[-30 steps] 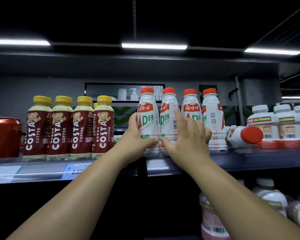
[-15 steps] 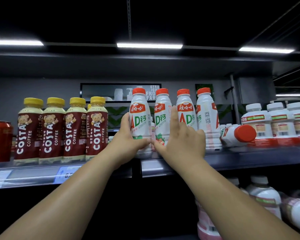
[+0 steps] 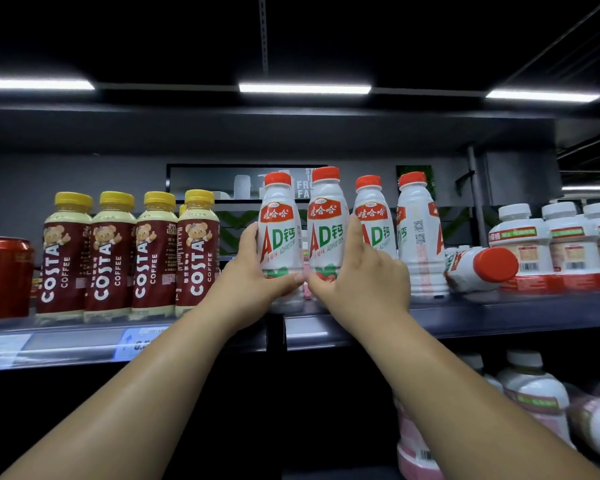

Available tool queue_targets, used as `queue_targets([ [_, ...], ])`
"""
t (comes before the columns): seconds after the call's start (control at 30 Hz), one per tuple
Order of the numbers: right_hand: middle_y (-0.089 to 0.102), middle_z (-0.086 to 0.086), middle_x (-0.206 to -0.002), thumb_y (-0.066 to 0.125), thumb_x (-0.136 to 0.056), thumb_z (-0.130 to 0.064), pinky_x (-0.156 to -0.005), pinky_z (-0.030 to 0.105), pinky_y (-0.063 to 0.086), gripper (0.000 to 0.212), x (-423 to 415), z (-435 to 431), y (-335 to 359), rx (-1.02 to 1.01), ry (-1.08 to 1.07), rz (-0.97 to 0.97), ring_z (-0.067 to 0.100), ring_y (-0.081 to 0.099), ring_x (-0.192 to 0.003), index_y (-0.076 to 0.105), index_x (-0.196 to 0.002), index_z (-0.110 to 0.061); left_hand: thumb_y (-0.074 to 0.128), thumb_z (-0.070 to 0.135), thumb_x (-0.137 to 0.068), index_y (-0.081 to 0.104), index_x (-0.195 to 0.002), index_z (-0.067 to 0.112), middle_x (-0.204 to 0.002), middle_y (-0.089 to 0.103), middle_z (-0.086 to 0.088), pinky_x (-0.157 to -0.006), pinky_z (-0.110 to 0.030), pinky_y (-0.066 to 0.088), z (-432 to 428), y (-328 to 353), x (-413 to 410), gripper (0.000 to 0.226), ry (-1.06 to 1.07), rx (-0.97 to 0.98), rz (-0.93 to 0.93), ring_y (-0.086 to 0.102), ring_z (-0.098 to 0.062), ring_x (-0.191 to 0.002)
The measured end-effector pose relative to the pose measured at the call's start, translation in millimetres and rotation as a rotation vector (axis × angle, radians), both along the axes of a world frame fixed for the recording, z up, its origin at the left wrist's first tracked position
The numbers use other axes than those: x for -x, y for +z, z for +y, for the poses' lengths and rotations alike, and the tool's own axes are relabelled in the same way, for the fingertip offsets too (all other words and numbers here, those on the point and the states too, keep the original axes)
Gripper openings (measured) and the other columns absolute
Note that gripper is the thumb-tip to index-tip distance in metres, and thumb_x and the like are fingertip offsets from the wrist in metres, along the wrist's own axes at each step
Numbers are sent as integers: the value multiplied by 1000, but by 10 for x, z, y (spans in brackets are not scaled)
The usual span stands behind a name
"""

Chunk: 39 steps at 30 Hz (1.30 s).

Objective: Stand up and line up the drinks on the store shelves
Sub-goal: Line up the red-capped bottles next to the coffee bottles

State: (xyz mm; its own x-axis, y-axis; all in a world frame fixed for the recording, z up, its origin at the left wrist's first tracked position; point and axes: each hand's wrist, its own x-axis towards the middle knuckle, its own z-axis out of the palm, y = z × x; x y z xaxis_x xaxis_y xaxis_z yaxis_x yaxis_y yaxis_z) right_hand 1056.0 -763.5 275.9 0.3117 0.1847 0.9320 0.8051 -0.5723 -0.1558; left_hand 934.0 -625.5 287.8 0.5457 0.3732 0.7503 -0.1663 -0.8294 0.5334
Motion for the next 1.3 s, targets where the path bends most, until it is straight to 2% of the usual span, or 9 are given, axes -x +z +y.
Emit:
queue_targets([
  [0.1,64,6,-115,48,-85,-76,-81,41,47,99,-10,35,19,31,-31,11,28,63,-95,7,-150,-15,87,43,-68,19,-141,50,-123,57,18,-97,-40,53,-14,-3,6,99,-5,3,1,62,-4,-108],
  [0.23,65,1,-108,54,-85,-69,-74,38,41,85,-18,22,-5,-53,113,62,27,62,-91,25,-144,-15,87,39,-69,21,-141,49,-120,58,21,-97,-41,54,-21,-2,0,98,-16,-4,-6,62,-3,-108],
  [0.4,63,-1,-101,54,-84,-62,-74,38,42,73,-44,29,2,-56,112,44,20,47,-78,34,-138,-18,88,39,-65,25,-141,48,-122,63,15,-93,-38,56,-33,4,-38,100,-38,-20,-16,65,-5,-107],
  [0.6,59,3,-112,54,-84,-59,-87,45,46,73,-53,31,-21,-73,139,97,25,53,-92,31,-141,-20,86,41,-68,23,-140,47,-124,60,17,-93,-38,56,-88,27,-79,95,-5,-63,22,64,-4,-107],
  [0.73,41,5,-125,58,-83,-58,-92,45,48,76,-68,3,-59,-120,179,76,28,53,-103,31,-144,-22,84,40,-71,22,-140,47,-125,58,18,-94,-38,56,-123,18,-66,93,7,-87,35,63,-4,-107],
  [0.9,42,8,-128,62,-74,-72,-90,45,34,86,-103,-58,-103,-169,82,-21,29,42,-112,35,-138,-22,81,43,-74,17,-145,47,-126,58,20,-93,-40,55,-99,6,-46,96,-14,-95,60,65,-3,-106],
  [1.07,46,9,-129,53,-76,-62,-92,48,34,68,-240,-334,-171,-219,120,-109,30,40,-113,48,-130,-21,80,29,-80,22,-135,54,-118,57,26,-95,-44,55,-161,18,-44,83,3,-81,68,63,-2,-105],
  [1.17,53,11,-125,57,-77,-49,-92,47,34,58,-339,-597,-191,-215,156,-259,32,43,-113,58,-126,-17,81,37,-76,20,-142,49,-136,47,12,-105,-47,45,-276,-7,-65,91,141,-150,19,51,-9,-122],
  [1.3,58,11,-119,62,-74,-42,-90,41,29,52,-434,-1088,-54,-203,157,-473,33,47,-114,65,-119,-16,76,49,-75,11,-153,36,-160,11,1,-119,-49,19,-601,-42,-148,102,424,-432,-85,12,-22,-148],
])
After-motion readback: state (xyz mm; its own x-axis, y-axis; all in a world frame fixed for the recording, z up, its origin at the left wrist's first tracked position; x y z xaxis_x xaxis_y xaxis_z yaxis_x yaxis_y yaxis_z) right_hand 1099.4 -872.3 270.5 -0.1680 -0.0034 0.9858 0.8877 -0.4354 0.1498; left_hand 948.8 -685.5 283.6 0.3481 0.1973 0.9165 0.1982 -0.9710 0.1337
